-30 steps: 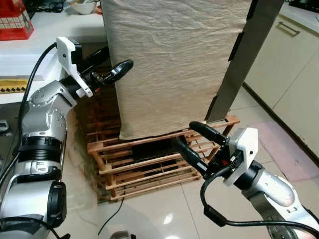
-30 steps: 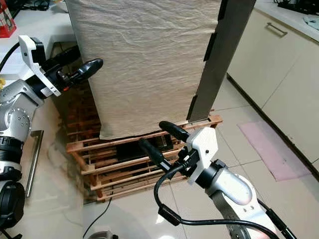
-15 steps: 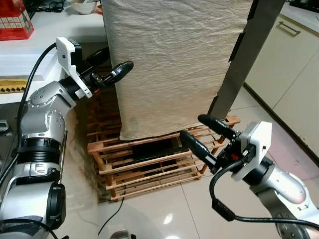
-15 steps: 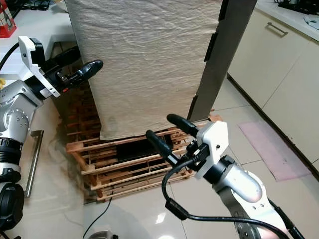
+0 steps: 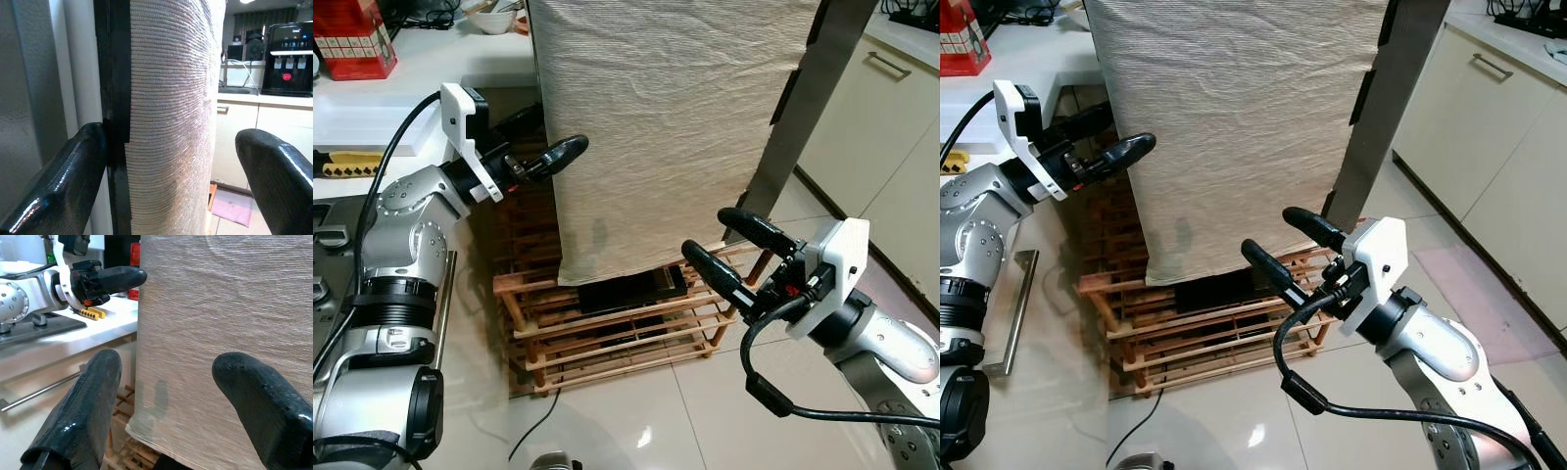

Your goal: Restocking fridge

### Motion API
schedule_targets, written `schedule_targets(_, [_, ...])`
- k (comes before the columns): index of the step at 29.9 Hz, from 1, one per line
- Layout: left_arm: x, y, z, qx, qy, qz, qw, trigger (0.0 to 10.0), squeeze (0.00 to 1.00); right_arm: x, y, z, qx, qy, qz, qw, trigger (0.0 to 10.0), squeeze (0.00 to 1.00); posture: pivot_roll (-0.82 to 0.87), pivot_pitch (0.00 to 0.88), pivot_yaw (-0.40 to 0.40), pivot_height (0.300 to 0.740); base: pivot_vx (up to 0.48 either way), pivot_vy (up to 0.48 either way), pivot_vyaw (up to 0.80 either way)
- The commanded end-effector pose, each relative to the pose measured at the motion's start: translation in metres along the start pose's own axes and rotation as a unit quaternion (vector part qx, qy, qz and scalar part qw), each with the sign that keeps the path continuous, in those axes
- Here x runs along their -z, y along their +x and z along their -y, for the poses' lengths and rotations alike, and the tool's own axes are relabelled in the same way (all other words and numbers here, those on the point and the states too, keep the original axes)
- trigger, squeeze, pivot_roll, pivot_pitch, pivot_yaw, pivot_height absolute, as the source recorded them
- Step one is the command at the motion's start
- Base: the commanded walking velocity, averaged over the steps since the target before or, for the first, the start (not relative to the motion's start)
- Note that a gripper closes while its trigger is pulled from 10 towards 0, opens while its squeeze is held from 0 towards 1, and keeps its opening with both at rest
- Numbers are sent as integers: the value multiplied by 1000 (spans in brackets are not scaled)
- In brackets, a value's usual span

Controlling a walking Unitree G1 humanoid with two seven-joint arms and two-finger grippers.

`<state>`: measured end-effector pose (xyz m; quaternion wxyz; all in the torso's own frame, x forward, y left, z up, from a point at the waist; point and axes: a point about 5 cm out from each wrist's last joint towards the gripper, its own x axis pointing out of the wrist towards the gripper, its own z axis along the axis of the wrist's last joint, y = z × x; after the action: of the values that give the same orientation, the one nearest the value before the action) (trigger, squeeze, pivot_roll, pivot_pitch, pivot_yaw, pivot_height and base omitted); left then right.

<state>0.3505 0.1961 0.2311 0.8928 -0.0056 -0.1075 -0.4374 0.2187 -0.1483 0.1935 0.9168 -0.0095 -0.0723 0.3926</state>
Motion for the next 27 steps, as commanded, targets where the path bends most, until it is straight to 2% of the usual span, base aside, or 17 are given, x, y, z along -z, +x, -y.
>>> schedule_targets(1, [8,7,10,36,-2,-26,999,10000,0,-1,-1,4,3,-3,-4,1000,10000,0,-7,0,-13,740,0,0,0])
schedule_targets(6, [3,4,18,77,-18,-27,997,10000,0,1,-6,2,-7,5,-11,1000,10000,0,-12,0,-10,740,0,0,0])
schedule_targets(9, [-16,-5,30,142,-63,-1,988,10000,0,-2,-18,-2,-15,20,-7,1000,10000,0,-12,0,-5,740,0,0,0])
schedule_targets(10, [-16,-5,30,142,-63,-1,988,10000,0,-2,-18,-2,-15,20,-7,1000,10000,0,-12,0,-5,740,0,0,0])
schedule_targets(12, [-26,-13,36,177,-88,5,980,10000,0,-2,-29,-7,-22,32,-13,999,10000,0,-10,0,-4,740,0,0,0])
schedule_targets(14, [-37,-25,47,224,-121,10,967,10000,0,5,-44,-13,-27,48,-39,998,10000,0,-10,0,-4,740,0,0,0])
schedule_targets(15, [-37,-25,47,224,-121,10,967,10000,0,5,-44,-13,-27,48,-39,998,10000,0,-10,0,-4,740,0,0,0])
schedule_targets(17, [-47,-34,56,261,-154,25,953,10000,0,15,-59,-17,-24,59,-74,995,10000,0,-12,0,-4,740,0,0,0])
schedule_targets(19, [-54,-40,61,277,-174,42,944,10000,0,24,-70,-17,-6,65,-96,993,10000,0,-13,0,-4,740,0,0,0])
schedule_targets(20, [-59,-46,57,263,-185,75,944,10000,0,35,-82,-11,37,72,-111,991,10000,0,-16,0,-4,740,0,0,0])
schedule_targets(21, [-59,-46,57,263,-185,75,944,10000,0,35,-82,-11,37,72,-111,991,10000,0,-16,0,-4,740,0,0,0])
schedule_targets(22, [-63,-49,45,214,-194,122,950,10000,0,46,-91,-1,91,56,-124,986,10000,0,-18,0,-3,740,0,0,0])
schedule_targets(23, [-63,-51,38,184,-198,142,952,10000,0,49,-93,3,115,56,-126,984,10000,0,-19,0,-3,740,0,0,0])
schedule_targets(24, [-63,-51,38,184,-198,142,952,10000,0,49,-93,3,115,56,-126,984,10000,0,-19,0,-3,740,0,0,0])
schedule_targets(25, [-61,-56,18,113,-206,175,956,10000,0,55,-97,10,156,42,-131,978,10000,0,-18,0,-5,740,0,0,0])
schedule_targets(26, [-61,-56,18,113,-206,175,956,10000,0,55,-97,10,156,42,-131,978,10000,0,-18,0,-5,740,0,0,0])
schedule_targets(27, [-55,-60,7,48,-189,168,966,10000,0,63,-99,13,181,46,-135,973,10000,0,-18,0,-7,740,0,0,0])
